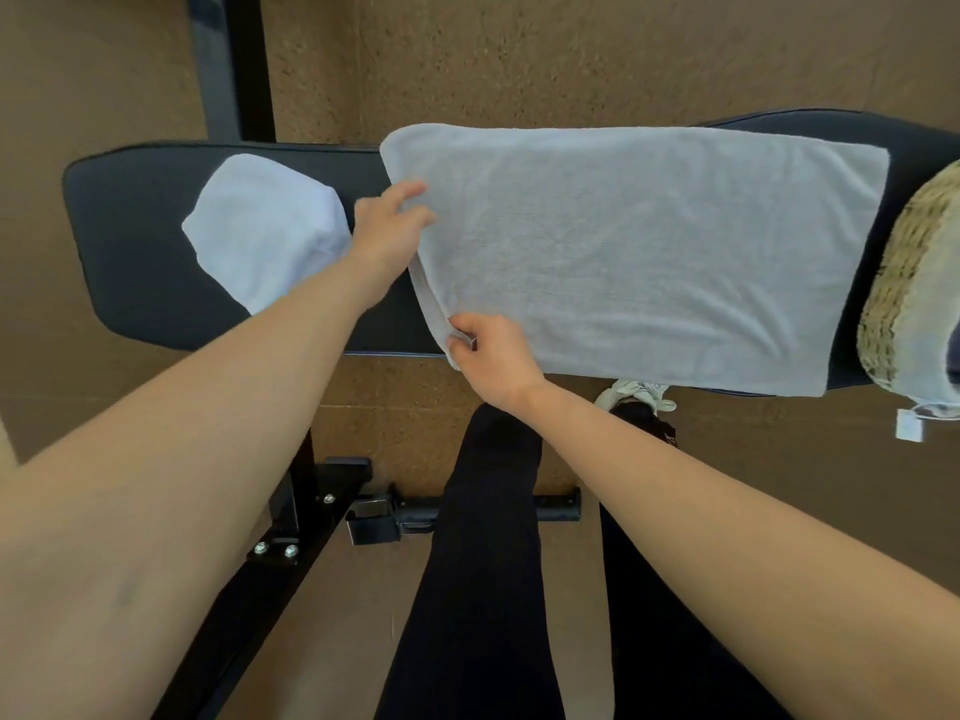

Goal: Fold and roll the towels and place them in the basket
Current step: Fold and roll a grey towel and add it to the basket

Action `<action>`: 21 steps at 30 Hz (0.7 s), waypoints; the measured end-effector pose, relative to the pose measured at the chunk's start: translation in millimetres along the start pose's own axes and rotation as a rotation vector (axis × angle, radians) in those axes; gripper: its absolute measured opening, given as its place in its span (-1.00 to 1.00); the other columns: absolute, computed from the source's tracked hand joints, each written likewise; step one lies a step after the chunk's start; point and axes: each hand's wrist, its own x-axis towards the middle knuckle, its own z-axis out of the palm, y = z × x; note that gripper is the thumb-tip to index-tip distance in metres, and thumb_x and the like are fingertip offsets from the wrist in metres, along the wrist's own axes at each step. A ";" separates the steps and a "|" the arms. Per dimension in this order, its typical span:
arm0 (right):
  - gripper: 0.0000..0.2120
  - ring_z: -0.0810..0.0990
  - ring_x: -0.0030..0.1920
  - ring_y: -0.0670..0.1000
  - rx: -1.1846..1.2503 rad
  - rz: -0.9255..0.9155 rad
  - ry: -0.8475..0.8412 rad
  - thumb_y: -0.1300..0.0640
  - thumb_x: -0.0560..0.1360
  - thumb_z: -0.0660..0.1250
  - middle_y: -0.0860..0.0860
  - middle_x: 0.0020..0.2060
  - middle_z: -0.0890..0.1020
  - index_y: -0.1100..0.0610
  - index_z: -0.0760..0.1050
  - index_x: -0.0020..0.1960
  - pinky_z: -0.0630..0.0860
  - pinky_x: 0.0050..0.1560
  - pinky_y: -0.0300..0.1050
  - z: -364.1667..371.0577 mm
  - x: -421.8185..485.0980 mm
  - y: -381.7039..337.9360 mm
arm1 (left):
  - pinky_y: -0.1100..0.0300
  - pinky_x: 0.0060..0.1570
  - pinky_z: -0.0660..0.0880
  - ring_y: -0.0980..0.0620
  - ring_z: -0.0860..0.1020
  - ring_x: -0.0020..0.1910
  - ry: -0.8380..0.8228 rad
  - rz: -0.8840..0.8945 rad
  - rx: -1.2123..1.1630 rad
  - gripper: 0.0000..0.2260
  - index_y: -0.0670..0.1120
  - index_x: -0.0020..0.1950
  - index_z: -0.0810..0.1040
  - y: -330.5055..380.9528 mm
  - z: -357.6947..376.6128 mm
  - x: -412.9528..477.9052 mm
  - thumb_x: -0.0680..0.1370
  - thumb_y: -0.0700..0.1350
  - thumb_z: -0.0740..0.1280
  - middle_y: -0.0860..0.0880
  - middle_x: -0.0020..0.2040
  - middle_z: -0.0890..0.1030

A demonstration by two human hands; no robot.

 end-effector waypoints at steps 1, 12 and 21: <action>-0.72 0.62 -0.08 0.00 0.008 -0.006 0.000 0.14 0.67 0.23 0.02 -0.04 0.68 0.15 0.58 0.32 0.57 -0.02 -0.07 -2.8 -2.2 2.7 | 0.15 0.29 0.41 0.03 0.40 0.36 0.025 0.018 0.003 -0.60 0.09 0.48 0.48 6.1 1.0 3.2 0.63 -0.07 0.30 -0.05 0.51 0.30; -0.91 0.65 -0.11 -0.08 0.298 0.198 0.266 0.11 0.63 0.34 -0.07 -0.10 0.67 0.06 0.57 0.11 0.63 -0.05 -0.11 -69.8 -62.7 67.7 | 0.20 0.22 0.59 0.06 0.53 0.27 0.023 0.307 -0.104 -0.68 0.00 0.38 0.56 79.7 62.8 -32.0 0.64 -0.18 0.29 0.08 0.28 0.48; -0.89 0.69 -0.15 -0.05 0.422 0.385 0.480 0.14 0.63 0.34 -0.01 -0.15 0.69 0.12 0.61 0.10 0.66 0.05 0.04 -144.6 -116.7 147.2 | 0.46 0.12 0.42 0.19 0.49 0.06 -0.273 0.479 0.117 -0.61 -0.08 0.48 0.49 137.7 183.1 -58.8 0.65 -0.21 0.29 0.01 0.29 0.43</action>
